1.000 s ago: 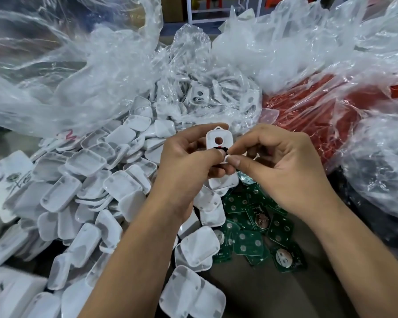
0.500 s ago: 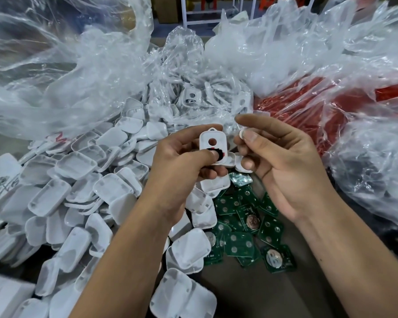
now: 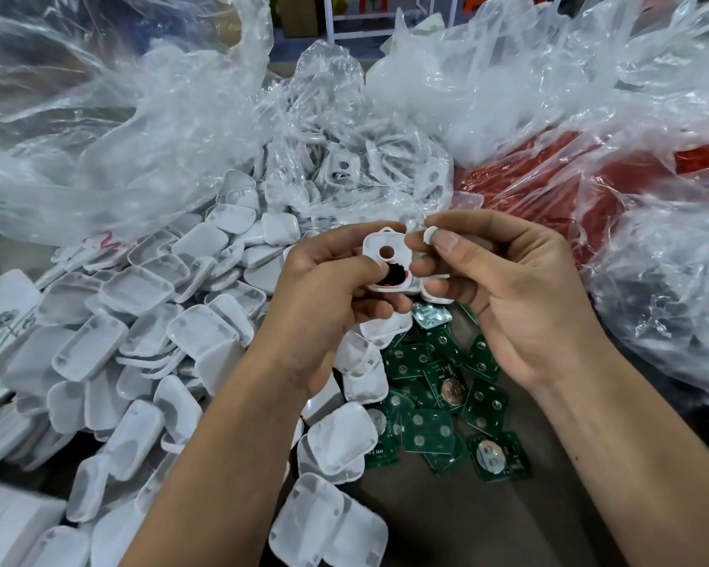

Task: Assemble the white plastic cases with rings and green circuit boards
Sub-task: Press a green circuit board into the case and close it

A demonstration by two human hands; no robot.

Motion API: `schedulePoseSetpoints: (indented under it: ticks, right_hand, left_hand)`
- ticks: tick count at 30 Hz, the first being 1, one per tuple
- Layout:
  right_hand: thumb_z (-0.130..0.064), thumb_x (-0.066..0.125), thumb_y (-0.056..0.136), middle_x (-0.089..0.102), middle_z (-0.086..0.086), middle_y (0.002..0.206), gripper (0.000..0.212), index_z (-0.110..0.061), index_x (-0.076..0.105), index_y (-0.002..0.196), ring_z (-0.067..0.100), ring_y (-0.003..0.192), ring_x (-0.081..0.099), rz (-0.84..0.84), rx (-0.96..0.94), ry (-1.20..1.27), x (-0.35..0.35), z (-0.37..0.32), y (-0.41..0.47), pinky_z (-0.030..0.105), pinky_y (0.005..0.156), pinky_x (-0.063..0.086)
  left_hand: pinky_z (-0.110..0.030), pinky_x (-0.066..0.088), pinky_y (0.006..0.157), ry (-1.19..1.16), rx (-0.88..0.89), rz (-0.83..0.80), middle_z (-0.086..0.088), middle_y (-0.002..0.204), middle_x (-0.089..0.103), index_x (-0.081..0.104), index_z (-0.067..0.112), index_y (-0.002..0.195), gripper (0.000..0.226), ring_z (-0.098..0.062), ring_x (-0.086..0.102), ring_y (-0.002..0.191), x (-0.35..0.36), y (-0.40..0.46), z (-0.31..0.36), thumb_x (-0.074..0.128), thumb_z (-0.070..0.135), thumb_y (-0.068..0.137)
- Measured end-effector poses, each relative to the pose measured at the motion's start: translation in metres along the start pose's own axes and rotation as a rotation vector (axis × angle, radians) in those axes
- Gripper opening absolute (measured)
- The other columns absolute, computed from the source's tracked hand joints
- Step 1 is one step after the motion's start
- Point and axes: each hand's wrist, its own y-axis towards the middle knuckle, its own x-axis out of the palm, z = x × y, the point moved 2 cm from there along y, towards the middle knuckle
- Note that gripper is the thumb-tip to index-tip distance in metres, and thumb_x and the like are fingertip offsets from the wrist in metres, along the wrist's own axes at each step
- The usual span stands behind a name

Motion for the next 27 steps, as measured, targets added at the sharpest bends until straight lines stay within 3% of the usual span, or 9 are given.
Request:
schedulePoseSetpoints:
  ticks: [3, 7, 12, 17, 21, 27]
  right_hand:
    - [-0.009, 0.076, 0.076, 0.078, 0.02, 0.09, 0.019, -0.003, 0.076, 0.094, 0.021, 0.071, 0.075, 0.028, -0.004, -0.015, -0.0018, -0.0019, 0.0005, 0.023, 0.057, 0.059]
    - [-0.01, 0.077, 0.075, 0.076, 0.014, 0.084, 0.015, -0.007, 0.078, 0.089, 0.024, 0.076, 0.071, 0.036, -0.006, -0.046, -0.0043, -0.0034, 0.0011, 0.025, 0.06, 0.059]
    - [-0.013, 0.08, 0.073, 0.071, 0.011, 0.08, 0.013, -0.013, 0.08, 0.086, 0.022, 0.073, 0.062, 0.026, -0.044, -0.092, -0.0053, -0.0043, 0.0012, 0.026, 0.066, 0.057]
    - [-0.012, 0.084, 0.079, 0.074, 0.003, 0.081, 0.017, -0.015, 0.077, 0.094, 0.016, 0.073, 0.066, 0.056, -0.185, -0.254, -0.0052, -0.0046, 0.0007, 0.025, 0.068, 0.058]
    - [-0.009, 0.086, 0.083, 0.076, 0.002, 0.085, 0.021, -0.018, 0.073, 0.096, 0.019, 0.077, 0.07, 0.08, -0.281, -0.387, -0.0066, -0.0047, 0.0004, 0.044, 0.079, 0.063]
    - [-0.009, 0.089, 0.081, 0.077, 0.0, 0.086, 0.026, -0.019, 0.067, 0.093, 0.014, 0.077, 0.075, 0.04, -0.402, -0.575, -0.0013, -0.0054, -0.0023, 0.021, 0.071, 0.058]
  left_hand:
    - [-0.023, 0.05, 0.052, -0.051, -0.009, -0.02, -0.019, 0.088, 0.072, 0.074, 0.003, 0.115, 0.031, -0.026, 0.064, 0.058, 0.0016, -0.0006, 0.0011, 0.051, 0.003, 0.095]
    - [-0.024, 0.049, 0.05, -0.09, -0.012, -0.028, -0.019, 0.088, 0.071, 0.071, -0.001, 0.117, 0.042, -0.025, 0.062, 0.055, 0.0033, -0.0016, 0.0029, 0.051, 0.016, 0.085]
    - [-0.02, 0.048, 0.052, 0.045, 0.056, -0.05, -0.008, 0.084, 0.071, 0.076, 0.008, 0.116, 0.04, -0.021, 0.063, 0.055, 0.0025, -0.0026, 0.0025, 0.062, -0.005, 0.081]
    - [-0.022, 0.05, 0.055, 0.096, 0.103, -0.075, -0.003, 0.084, 0.072, 0.075, 0.009, 0.119, 0.045, -0.022, 0.063, 0.056, 0.0034, -0.0028, 0.0028, 0.06, -0.019, 0.087]
    - [-0.021, 0.05, 0.053, 0.112, 0.122, -0.071, -0.002, 0.083, 0.073, 0.075, 0.009, 0.12, 0.048, -0.024, 0.064, 0.056, 0.0042, -0.003, 0.0036, 0.059, -0.02, 0.086]
    - [-0.021, 0.05, 0.054, 0.204, 0.144, -0.032, -0.006, 0.075, 0.074, 0.076, 0.015, 0.117, 0.049, -0.024, 0.067, 0.056, 0.0047, -0.0014, 0.0019, 0.061, -0.02, 0.085]
